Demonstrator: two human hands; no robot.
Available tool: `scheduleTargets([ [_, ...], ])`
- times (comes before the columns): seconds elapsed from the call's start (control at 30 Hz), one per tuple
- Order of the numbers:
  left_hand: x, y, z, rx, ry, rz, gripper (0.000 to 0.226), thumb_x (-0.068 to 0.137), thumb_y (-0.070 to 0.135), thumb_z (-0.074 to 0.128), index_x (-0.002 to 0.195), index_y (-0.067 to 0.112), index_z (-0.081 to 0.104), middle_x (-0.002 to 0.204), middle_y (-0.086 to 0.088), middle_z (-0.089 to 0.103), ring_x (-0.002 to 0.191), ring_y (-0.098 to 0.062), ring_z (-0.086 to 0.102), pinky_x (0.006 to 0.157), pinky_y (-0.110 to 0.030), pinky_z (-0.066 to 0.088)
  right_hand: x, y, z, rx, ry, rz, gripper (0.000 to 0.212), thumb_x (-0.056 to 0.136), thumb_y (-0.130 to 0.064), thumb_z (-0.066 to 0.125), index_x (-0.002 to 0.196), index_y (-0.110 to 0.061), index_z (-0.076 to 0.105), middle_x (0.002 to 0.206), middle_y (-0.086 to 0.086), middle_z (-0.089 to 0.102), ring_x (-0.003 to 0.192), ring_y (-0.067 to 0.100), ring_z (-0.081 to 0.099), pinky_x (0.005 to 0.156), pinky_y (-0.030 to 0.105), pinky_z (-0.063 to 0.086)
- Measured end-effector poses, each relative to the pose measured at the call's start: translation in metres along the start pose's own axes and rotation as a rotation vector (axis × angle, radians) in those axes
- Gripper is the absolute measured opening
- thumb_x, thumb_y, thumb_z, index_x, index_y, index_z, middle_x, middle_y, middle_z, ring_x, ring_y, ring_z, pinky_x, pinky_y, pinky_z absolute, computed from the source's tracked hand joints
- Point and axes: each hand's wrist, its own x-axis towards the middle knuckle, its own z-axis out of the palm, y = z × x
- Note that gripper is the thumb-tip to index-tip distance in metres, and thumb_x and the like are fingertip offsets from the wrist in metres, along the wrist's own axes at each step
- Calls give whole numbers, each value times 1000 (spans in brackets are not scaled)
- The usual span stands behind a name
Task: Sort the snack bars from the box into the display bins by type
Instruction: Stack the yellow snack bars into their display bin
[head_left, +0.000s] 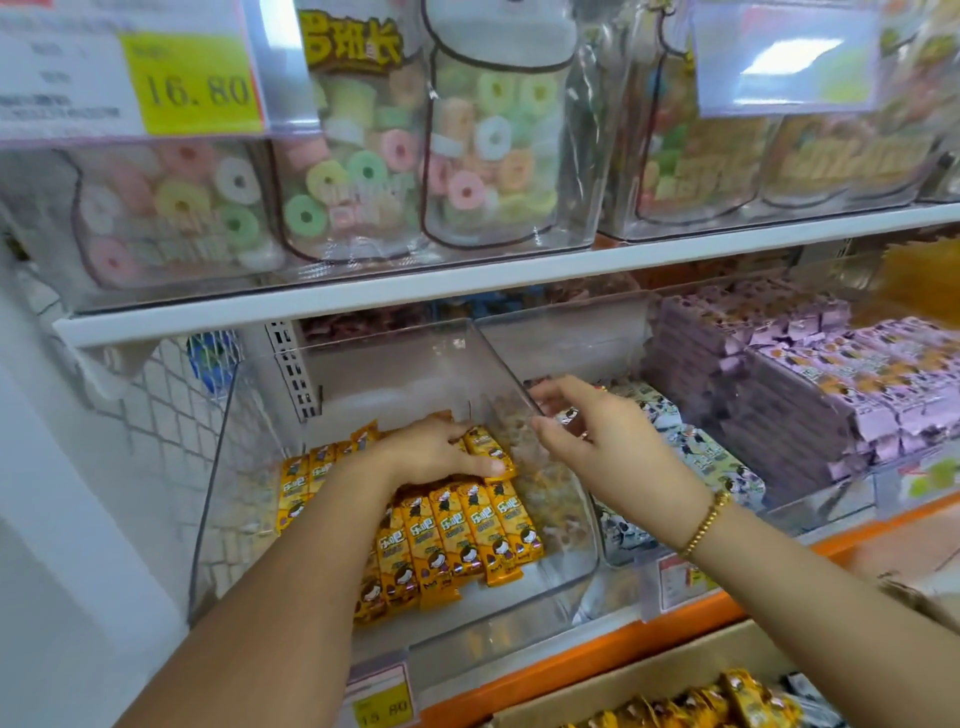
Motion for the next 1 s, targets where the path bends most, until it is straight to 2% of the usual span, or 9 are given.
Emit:
scheduleTargets([
  [0.1, 0, 2, 5, 98, 192, 18, 79, 76, 62, 64, 142, 25, 41, 145, -2, 44, 128, -21, 46, 102, -29, 37, -1, -2, 4, 62, 26, 33, 31, 94, -24, 56, 123, -16, 58, 104, -5, 62, 71, 8, 56, 68, 22, 41],
  [0.23, 6, 5, 14, 183, 336, 46, 71, 80, 51, 67, 142, 28, 42, 140, -1, 51, 123, -21, 51, 97, -30, 42, -3, -1, 6, 70, 56, 52, 30, 94, -26, 54, 123, -19, 58, 103, -6, 61, 69, 7, 57, 59, 13, 37],
  [0.33, 12, 4, 16, 278, 273, 9, 71, 83, 54, 62, 145, 28, 37, 148, -4, 40, 131, -24, 43, 101, -33, 38, -3, -3, 8, 88, 58, 66, 30, 95, -26, 54, 124, -19, 58, 104, -6, 61, 71, 7, 57, 61, 17, 38],
  [0.5, -3, 7, 14, 408, 98, -29, 62, 98, 53, 31, 152, 29, 11, 160, -7, 3, 147, -25, 5, 118, -40, 14, -5, -5, 6, 146, 68, 102, 26, 94, -23, 55, 119, -18, 60, 96, -9, 60, 65, 3, 54, 58, 16, 37],
  [0.63, -35, 19, 7, 291, 177, -34, 52, 100, 39, 42, 146, 18, 34, 149, -9, 39, 134, -26, 39, 108, -33, 34, -7, -12, 0, 99, 25, 108, 28, 96, -23, 52, 122, -17, 59, 99, -7, 60, 67, 4, 57, 54, 8, 35],
  [0.7, -62, 23, 4, 283, 243, -69, 47, 97, 37, 49, 139, 18, 45, 139, -8, 51, 123, -25, 51, 100, -32, 42, -8, -18, -5, -47, 1, 99, 27, 95, -19, 53, 120, -14, 61, 103, 2, 64, 85, 18, 62, 68, 20, 45],
  [0.83, -140, 25, 9, 318, 387, -154, 34, 94, 39, 50, 120, 18, 59, 114, -7, 66, 104, -25, 60, 79, -31, 46, -7, -47, -2, -516, 116, -167, 24, 55, 2, 73, 75, -10, 70, 78, 9, 65, 71, 31, 58, 59, 32, 46],
  [0.9, -181, 21, 19, 309, 472, -145, 38, 96, 39, 46, 130, 22, 52, 116, -4, 65, 106, -23, 59, 81, -31, 47, -7, -73, 4, -464, -24, -196, 25, 64, 4, 64, 82, -11, 71, 81, 9, 67, 79, 32, 61, 65, 34, 47],
  [1.0, -231, 12, 38, 194, 582, -58, 41, 98, 34, 41, 139, 33, 40, 119, 6, 62, 104, -13, 60, 85, -29, 48, 8, -98, 28, -154, -270, 5, 22, 88, -12, 57, 106, -14, 69, 105, 9, 69, 101, 27, 63, 86, 32, 48],
])
